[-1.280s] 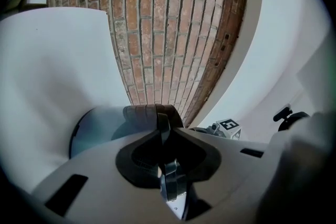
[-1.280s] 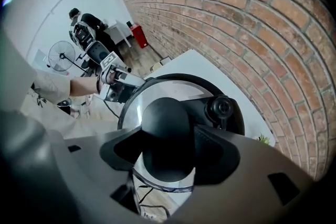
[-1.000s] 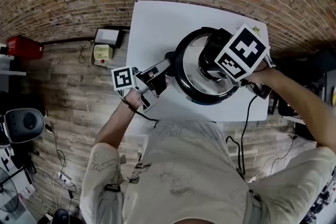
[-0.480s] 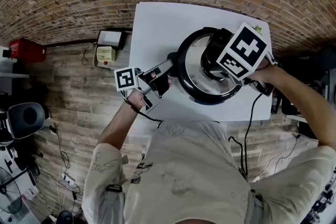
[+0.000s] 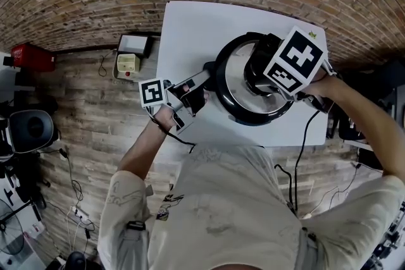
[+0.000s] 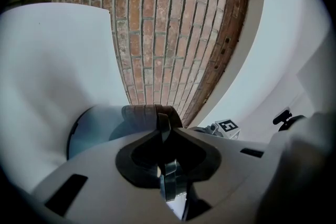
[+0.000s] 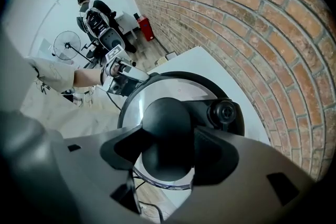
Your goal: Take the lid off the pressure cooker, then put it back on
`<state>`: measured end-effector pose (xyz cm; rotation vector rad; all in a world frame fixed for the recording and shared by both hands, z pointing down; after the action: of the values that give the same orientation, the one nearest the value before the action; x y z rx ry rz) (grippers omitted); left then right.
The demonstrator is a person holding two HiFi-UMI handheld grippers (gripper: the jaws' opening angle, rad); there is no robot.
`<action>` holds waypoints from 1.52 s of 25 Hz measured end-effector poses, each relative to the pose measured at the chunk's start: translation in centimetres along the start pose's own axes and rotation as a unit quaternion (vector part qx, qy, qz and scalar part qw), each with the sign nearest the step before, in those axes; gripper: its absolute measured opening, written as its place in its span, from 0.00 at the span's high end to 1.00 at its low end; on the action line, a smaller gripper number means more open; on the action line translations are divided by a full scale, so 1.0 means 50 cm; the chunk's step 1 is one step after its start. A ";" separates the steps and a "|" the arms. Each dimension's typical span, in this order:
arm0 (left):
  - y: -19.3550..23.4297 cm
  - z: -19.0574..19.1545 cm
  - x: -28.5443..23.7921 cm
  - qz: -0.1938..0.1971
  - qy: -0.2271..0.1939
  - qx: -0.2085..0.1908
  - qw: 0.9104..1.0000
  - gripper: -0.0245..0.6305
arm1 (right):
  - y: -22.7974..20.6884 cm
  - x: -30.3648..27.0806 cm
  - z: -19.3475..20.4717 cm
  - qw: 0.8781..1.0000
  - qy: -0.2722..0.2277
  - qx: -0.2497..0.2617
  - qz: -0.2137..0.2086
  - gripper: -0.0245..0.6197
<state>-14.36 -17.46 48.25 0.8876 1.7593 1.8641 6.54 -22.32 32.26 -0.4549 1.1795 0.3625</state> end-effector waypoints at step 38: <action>0.003 -0.006 0.009 -0.004 0.002 0.000 1.000 0.85 | -0.059 0.230 0.290 0.978 -0.072 -0.174 0.088 0.51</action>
<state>-14.88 -17.36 48.45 0.8765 1.7637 1.8626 23.48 -16.90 26.40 -0.6183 1.0187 0.7515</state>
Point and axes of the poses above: the fingertips, and each gripper's own axes: x backward along the fingers, y to its left, z out of its underside, the point moved 9 cm from there along x, backward along the fingers, and after that the axes turned 12 degrees about -y, right-handed, at the moved point
